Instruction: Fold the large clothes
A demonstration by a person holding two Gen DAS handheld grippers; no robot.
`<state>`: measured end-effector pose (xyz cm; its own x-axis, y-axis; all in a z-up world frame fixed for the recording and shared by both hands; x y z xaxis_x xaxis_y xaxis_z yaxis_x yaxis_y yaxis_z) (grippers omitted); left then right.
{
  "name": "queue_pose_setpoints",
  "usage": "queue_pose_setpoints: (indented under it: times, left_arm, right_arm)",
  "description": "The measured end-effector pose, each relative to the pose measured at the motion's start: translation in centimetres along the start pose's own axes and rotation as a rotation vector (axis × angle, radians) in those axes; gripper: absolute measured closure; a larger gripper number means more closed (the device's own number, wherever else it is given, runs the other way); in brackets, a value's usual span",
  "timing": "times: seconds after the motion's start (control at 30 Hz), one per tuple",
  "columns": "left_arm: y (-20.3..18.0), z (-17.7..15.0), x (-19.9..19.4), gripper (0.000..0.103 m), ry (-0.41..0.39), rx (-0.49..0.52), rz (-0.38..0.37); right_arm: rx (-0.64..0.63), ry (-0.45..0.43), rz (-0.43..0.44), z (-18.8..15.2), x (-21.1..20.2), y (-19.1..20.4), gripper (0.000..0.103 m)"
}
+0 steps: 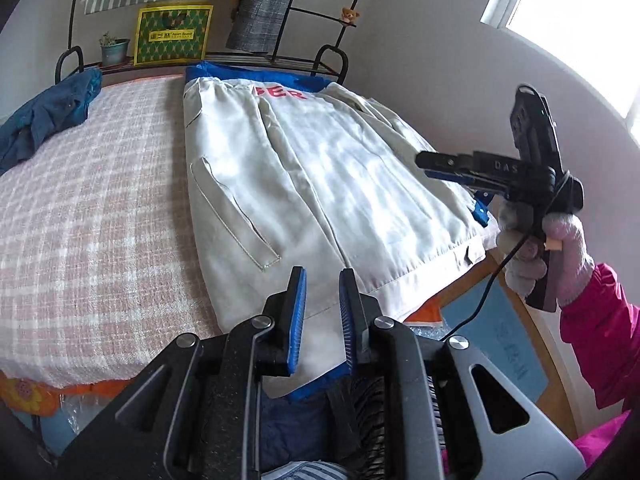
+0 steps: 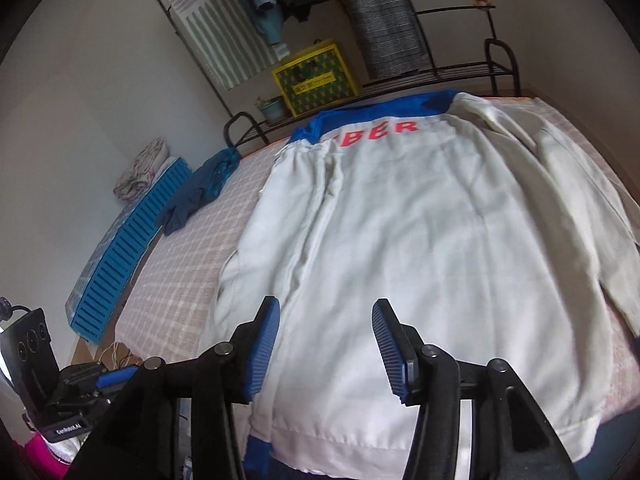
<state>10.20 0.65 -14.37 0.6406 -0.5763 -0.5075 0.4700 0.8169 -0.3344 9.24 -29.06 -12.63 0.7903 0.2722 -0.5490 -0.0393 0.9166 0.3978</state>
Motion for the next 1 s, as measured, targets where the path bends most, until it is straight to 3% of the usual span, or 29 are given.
queue_pose_setpoints:
  times: [0.03, 0.17, 0.33, 0.43, 0.6, 0.73, 0.87, 1.0]
  left_arm:
    - [-0.2, 0.3, -0.2, 0.086, -0.005, -0.004, -0.007]
    - [-1.1, 1.1, -0.6, 0.066, -0.02, -0.006, -0.022]
    - [-2.5, 1.7, 0.4, 0.065, -0.009, 0.002, -0.047]
    - [-3.4, 1.9, 1.2, 0.062, -0.008, -0.023, -0.072]
    - [-5.4, 2.2, 2.6, 0.062, -0.004, -0.03, -0.108]
    - [-6.8, 2.4, 3.5, 0.062, 0.008, -0.004, -0.127]
    - [-7.9, 2.4, 4.1, 0.062, 0.028, 0.024, -0.132]
    - [-8.6, 2.0, 4.6, 0.062, 0.048, 0.04, -0.13]
  right_arm:
    - [0.02, -0.018, -0.029, 0.1, -1.2, -1.5, 0.051]
    - [0.123, -0.051, -0.13, 0.5, -4.8, -7.6, 0.051]
    - [0.215, -0.088, -0.249, 0.4, -9.4, -14.1, 0.047]
    - [0.274, -0.135, -0.308, 0.7, -11.7, -17.6, 0.032]
    - [0.4, -0.211, -0.361, 0.7, -14.7, -23.6, 0.031]
    - [0.56, -0.289, -0.414, 0.6, -16.2, -29.2, 0.032]
    - [0.736, -0.33, -0.466, 0.7, -16.1, -34.7, 0.046]
    - [0.751, -0.305, -0.542, 1.7, -14.3, -38.0, 0.056]
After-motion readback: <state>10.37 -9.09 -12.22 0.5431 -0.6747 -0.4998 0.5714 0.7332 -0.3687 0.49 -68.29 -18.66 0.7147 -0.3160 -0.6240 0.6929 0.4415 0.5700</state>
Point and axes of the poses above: each gripper's, at about its wrist camera, not at the fingertips, and x roughly the way its jaws point, y to its left, z to its top, the point moved 3 cm from there along x, roughly the way its jaws point, and after that the axes turned 14 degrees about -y, right-handed, at the moved point
